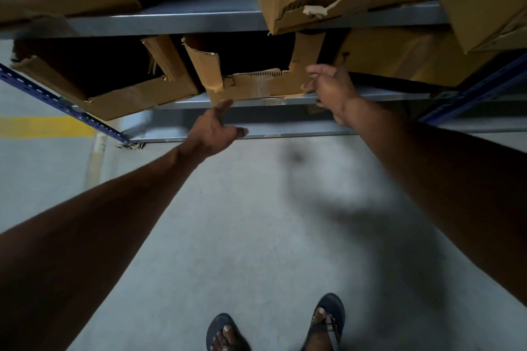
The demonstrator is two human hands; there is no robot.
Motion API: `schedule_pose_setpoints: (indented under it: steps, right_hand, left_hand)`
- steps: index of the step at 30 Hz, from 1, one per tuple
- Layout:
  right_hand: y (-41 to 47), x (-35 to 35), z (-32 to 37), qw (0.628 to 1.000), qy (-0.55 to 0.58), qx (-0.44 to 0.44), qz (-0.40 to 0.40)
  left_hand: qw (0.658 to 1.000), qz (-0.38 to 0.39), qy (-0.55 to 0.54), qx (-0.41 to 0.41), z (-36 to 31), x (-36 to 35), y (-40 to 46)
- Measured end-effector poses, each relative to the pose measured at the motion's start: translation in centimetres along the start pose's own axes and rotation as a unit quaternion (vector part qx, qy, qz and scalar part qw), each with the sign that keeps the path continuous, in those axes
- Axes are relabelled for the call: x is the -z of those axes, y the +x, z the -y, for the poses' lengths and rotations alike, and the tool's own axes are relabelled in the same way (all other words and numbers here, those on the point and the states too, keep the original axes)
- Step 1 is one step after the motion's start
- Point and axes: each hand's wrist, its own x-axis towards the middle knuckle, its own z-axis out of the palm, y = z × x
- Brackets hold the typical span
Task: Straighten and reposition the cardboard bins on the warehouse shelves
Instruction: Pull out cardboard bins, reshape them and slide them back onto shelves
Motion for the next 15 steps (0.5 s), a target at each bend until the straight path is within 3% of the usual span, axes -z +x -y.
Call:
schedule_pose_setpoints:
  steps: [5,10,15]
  right_hand:
    - [-5.7,2.9,-3.6,0.999,0.046,-0.021,-0.014]
    - [-15.7,9.4,-8.7,0.986,0.104,-0.08,-0.104]
    - [-20.3,14.2,-13.8,0.973,0.162,-0.099,-0.135]
  left_hand:
    - [0.996,0.027,-0.081,0.032,0.8,-3.1,-3.9]
    - [0.971,0.095,-0.185,0.119,0.1,-8.2,-12.1]
    - [0.964,0.176,-0.177,0.097,-3.7,-14.2,-14.4]
